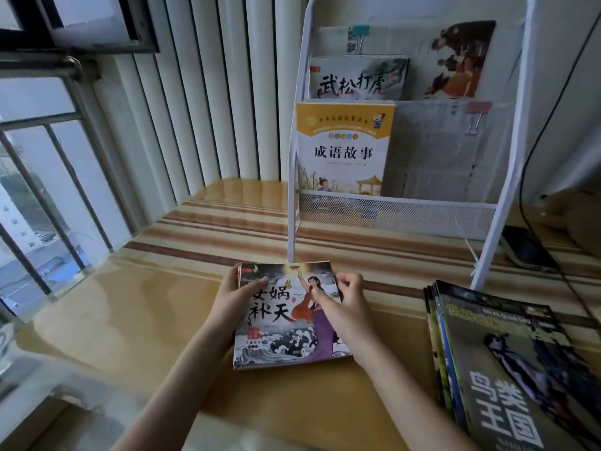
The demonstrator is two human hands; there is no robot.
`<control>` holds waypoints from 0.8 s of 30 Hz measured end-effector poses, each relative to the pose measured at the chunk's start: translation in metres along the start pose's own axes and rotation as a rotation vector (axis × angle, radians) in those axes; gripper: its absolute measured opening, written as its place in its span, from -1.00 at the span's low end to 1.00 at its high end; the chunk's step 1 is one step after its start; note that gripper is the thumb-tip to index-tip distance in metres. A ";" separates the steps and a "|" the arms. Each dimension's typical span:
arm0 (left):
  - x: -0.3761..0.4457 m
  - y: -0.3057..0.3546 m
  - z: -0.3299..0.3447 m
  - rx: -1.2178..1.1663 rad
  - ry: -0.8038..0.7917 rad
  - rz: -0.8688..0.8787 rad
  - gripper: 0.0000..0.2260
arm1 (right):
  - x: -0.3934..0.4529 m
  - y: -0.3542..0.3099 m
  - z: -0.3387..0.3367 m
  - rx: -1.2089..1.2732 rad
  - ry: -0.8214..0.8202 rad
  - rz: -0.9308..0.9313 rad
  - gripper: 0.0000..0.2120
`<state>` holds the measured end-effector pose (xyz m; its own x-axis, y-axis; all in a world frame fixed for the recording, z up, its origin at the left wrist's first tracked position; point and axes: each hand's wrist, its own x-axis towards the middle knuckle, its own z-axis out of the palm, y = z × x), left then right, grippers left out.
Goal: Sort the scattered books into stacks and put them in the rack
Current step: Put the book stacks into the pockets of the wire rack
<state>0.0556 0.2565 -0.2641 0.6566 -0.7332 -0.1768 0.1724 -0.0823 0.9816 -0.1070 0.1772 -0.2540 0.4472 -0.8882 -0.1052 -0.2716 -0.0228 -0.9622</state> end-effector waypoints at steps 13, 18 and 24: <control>0.025 -0.007 0.007 0.243 -0.028 0.082 -0.39 | 0.050 -0.016 -0.022 0.268 -0.010 0.389 -0.54; 0.026 -0.010 0.006 0.253 -0.024 0.102 -0.39 | 0.043 -0.026 -0.024 0.265 -0.119 0.428 -0.92; 0.022 -0.008 0.000 0.217 -0.003 0.126 -0.43 | 0.029 -0.033 -0.003 0.117 -0.114 0.296 -0.80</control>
<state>0.0684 0.2413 -0.2762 0.6606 -0.7489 -0.0525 -0.0726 -0.1334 0.9884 -0.0875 0.1502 -0.2241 0.4581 -0.7909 -0.4056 -0.3069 0.2875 -0.9073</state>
